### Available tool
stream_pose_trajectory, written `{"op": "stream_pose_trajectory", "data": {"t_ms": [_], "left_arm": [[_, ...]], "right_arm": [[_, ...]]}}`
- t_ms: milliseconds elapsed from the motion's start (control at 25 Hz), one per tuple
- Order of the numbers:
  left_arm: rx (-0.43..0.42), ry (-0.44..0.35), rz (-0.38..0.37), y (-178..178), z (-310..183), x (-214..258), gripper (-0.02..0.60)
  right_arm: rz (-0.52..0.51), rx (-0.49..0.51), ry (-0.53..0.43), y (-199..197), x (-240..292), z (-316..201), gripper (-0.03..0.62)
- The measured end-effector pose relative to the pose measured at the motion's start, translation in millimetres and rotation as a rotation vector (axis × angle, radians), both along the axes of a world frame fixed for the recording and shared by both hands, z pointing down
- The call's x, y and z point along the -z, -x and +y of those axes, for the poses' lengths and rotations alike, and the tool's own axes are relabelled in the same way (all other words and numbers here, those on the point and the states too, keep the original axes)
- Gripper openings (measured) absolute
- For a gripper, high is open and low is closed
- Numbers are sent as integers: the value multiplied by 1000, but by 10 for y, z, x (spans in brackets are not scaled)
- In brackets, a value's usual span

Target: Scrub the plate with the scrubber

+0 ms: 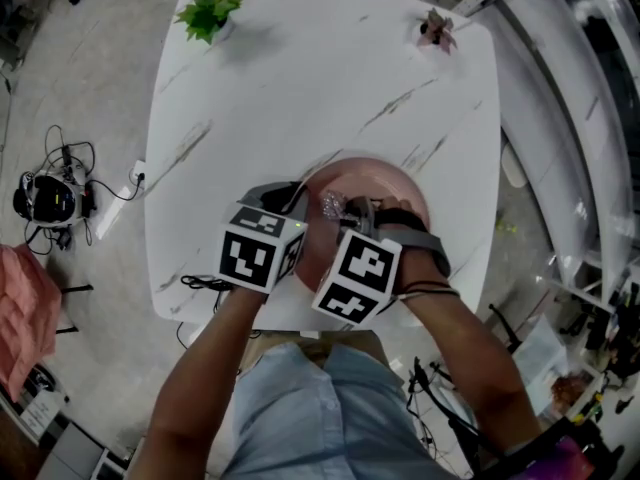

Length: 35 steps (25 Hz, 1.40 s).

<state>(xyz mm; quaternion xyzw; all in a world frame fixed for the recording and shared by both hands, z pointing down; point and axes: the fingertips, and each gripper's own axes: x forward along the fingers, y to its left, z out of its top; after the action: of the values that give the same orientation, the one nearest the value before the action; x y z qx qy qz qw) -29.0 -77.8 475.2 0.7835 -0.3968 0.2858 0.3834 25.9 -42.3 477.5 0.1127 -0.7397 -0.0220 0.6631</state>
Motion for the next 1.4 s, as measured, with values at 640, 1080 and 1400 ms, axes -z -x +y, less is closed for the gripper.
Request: {"op": "stream_pose_trajectory", "data": {"t_ms": [640,1080,1400], "left_arm": [[-1,-13,-4,10,-3,-6,17],[-11,-16,-19,5,-4,-6,18],[-10,-15,-14,-12,7,1,18]], "right_arm": [[-26,82,117,-30,-3,831,77],[17,-75,150,-596,-9,837,77],[51,-203,98,-840,-9,414,77]]}}
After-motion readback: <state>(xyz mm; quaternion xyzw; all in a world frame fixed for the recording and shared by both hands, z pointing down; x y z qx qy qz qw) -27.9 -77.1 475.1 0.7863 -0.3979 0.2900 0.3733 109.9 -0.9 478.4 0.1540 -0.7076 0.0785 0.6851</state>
